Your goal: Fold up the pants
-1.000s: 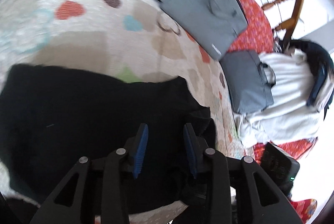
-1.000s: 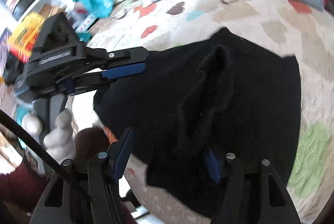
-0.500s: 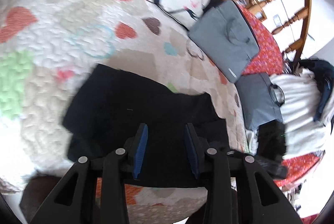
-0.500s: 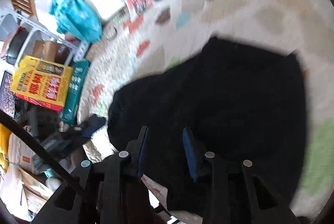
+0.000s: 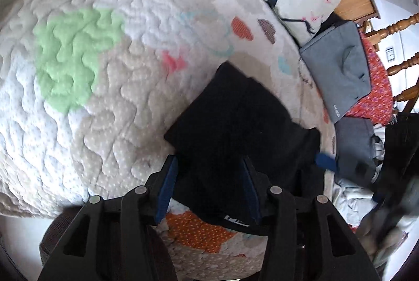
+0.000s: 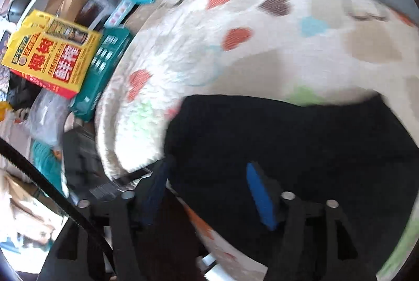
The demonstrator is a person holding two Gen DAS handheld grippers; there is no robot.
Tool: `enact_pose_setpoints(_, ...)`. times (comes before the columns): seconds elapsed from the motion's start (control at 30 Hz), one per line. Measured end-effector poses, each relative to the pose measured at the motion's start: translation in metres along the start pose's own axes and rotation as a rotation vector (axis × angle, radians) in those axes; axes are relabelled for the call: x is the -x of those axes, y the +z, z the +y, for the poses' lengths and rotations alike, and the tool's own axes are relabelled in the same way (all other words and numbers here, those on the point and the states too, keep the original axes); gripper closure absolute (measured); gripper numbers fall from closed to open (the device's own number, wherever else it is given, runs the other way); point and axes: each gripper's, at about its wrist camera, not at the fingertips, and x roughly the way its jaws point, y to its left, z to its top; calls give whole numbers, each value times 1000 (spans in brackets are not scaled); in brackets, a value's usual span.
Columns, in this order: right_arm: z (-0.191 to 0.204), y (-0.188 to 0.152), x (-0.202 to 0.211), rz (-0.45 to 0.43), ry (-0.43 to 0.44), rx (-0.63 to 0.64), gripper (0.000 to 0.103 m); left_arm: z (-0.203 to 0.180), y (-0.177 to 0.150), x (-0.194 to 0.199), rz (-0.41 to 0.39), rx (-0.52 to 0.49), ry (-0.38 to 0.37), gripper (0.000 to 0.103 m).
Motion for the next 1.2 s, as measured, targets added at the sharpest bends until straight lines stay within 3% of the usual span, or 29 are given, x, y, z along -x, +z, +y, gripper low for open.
enact_pose_setpoints(0.23, 37, 70, -104, 263, -236, 8, 29, 1, -11, -1, -19, 14, 36, 52)
enact_pose_setpoints(0.3, 47, 77, -128, 337, -330, 32, 16, 4, -16, 2, -25, 29, 84, 39)
enact_pose_setpoints(0.4, 65, 79, -156, 435, -461, 115, 7, 14, -28, 1, -30, 76, 85, 36)
enact_pose_setpoints(0.5, 79, 72, -178, 483, -586, 214, 6, 3, -35, -6, -41, 16, 128, 30)
enact_pose_setpoints(0.53, 83, 69, -179, 474, -611, 238, 6, 0, -36, -8, -42, 0, 124, 30)
enact_pose_setpoints(0.6, 90, 65, -174, 442, -628, 278, 15, -2, -40, -8, -38, -32, 105, 47)
enact_pose_setpoints(0.63, 93, 62, -170, 425, -638, 298, 21, -3, -40, -7, -31, -36, 59, 72)
enact_pose_setpoints(0.67, 94, 59, -159, 398, -631, 308, 34, -4, -40, -4, -18, -37, 20, 81)
enact_pose_setpoints(0.73, 91, 52, -141, 362, -636, 312, 62, -11, -42, 2, -26, -63, 7, 85)
enact_pose_setpoints(0.8, 82, 46, -115, 312, -585, 283, 77, -19, -46, 11, -42, -82, -17, 85)
enact_pose_setpoints(1.07, 23, 6, 19, 62, -343, 127, 80, -82, -63, 41, -71, -218, -103, 85)
enact_pose_setpoints(1.2, -3, -14, 73, -55, -287, 29, 80, -130, -77, 37, -50, -313, -130, 85)
